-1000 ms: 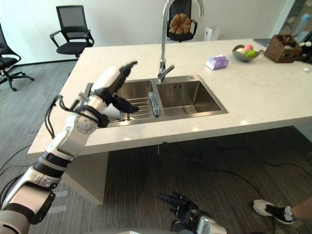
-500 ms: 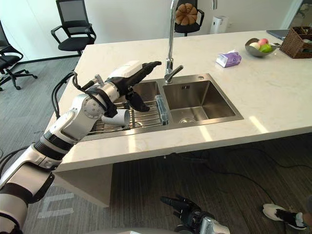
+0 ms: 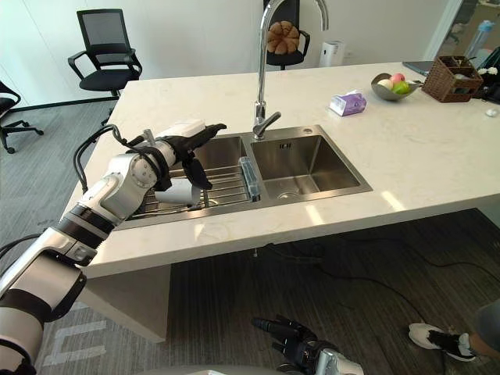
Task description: Walk over to the sink, pick up the cup, carry it to the dishwasher, place the cup inside the dishwasher, then close the dishwasher door
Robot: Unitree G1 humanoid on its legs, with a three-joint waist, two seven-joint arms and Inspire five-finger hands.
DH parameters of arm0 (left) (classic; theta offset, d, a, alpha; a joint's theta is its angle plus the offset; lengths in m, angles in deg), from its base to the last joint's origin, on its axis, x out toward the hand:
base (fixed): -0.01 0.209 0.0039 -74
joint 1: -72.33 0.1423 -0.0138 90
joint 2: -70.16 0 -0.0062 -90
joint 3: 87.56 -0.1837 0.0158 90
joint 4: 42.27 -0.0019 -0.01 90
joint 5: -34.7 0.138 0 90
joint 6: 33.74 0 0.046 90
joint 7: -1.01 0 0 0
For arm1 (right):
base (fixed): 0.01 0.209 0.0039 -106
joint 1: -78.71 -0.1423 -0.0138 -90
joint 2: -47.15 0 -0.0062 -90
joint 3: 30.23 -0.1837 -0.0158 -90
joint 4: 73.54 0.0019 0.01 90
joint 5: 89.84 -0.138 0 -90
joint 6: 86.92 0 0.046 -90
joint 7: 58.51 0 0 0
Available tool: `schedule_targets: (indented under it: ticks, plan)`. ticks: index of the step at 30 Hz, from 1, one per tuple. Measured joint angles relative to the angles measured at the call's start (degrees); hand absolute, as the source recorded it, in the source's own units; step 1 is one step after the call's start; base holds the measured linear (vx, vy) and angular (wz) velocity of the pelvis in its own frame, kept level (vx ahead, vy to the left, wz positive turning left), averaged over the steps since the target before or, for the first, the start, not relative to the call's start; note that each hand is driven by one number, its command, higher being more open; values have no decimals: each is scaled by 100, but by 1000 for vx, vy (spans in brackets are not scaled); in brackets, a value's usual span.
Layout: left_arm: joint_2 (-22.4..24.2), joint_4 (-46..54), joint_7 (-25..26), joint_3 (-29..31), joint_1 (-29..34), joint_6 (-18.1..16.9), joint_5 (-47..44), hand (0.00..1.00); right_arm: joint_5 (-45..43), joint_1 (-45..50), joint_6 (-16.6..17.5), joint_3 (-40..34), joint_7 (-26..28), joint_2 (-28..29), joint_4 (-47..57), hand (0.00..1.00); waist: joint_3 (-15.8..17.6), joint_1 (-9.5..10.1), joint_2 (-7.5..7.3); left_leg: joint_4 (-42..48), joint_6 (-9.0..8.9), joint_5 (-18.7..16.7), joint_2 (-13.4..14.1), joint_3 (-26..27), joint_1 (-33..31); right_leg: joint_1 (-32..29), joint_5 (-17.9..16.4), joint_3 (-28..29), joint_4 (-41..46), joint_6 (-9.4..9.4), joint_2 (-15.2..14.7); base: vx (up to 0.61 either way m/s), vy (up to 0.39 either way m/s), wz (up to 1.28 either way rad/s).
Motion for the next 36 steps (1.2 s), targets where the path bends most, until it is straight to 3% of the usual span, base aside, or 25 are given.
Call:
schedule_targets:
  ticks: [11,24,33,36]
  plan:
    - [-194,-923,171,1,74,-8,430,100,-5,-123,-3,-6,127,-18,-237,100,-5,-132,-15,-31,2,0,-71,-72,18,220,193,-118,-397,20,3,-1,-1,2]
    - [4,-1145,190,360,760,-171,1107,100,1,-217,46,-3,198,-54,-420,100,8,-231,-5,-58,-33,-31,-58,-54,103,412,305,-132,-675,27,12,0,0,0]
    - [343,-1637,1262,722,1085,-222,1215,100,14,-216,173,-21,223,-53,-441,100,28,-313,9,-52,-71,-62,-4,16,134,418,308,-64,-696,28,60,-22,-20,-4]
    - [347,-1744,1328,829,1111,-237,1327,100,22,-213,205,-89,270,-52,-460,100,46,-315,28,-52,-94,-80,32,78,155,409,308,-10,-695,26,99,-4,-28,-10]
